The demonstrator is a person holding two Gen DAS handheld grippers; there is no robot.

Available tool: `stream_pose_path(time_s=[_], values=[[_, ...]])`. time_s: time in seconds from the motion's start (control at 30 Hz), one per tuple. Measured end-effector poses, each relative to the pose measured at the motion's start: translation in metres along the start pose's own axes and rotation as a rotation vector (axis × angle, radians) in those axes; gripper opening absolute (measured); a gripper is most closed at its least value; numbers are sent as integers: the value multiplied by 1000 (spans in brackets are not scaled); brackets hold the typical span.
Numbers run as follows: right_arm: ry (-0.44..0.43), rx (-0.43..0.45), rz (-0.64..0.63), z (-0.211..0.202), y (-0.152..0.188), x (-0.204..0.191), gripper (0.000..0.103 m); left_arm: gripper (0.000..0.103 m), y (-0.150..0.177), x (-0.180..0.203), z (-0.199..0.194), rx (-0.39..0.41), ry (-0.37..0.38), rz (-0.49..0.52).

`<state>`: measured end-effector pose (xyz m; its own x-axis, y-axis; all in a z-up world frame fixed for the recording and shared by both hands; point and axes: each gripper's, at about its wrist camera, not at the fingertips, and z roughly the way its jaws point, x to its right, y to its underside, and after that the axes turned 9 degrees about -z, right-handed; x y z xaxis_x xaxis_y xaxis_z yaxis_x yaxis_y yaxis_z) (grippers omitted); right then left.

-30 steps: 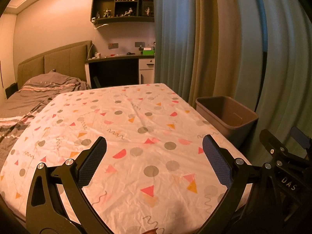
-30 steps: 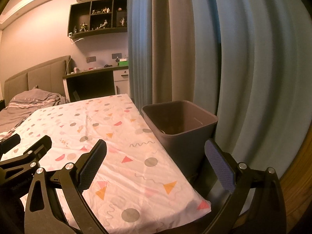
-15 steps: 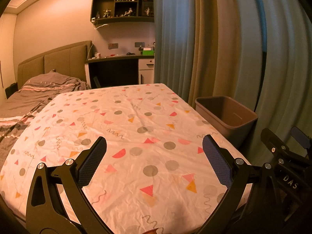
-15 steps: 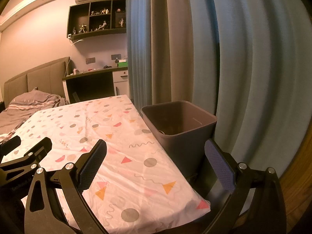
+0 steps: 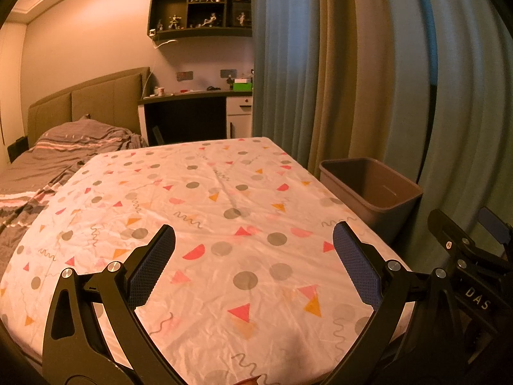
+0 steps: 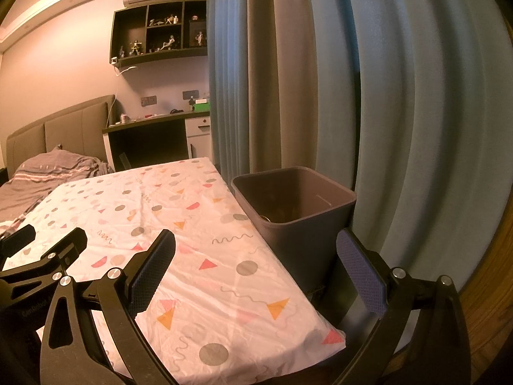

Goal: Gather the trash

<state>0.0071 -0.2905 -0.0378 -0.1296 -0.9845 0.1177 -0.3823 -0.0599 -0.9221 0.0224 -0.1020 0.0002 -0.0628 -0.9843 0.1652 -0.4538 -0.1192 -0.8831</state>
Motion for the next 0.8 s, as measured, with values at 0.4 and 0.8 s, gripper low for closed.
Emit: stream_pose_path(time_s=[0.4,0.8], values=[[3,4,3,-3,-4,2,97,97,0,0,0,1,-1,0],[2,4,5,-2,-3,2,97,97,0,1,0,1,0,0]])
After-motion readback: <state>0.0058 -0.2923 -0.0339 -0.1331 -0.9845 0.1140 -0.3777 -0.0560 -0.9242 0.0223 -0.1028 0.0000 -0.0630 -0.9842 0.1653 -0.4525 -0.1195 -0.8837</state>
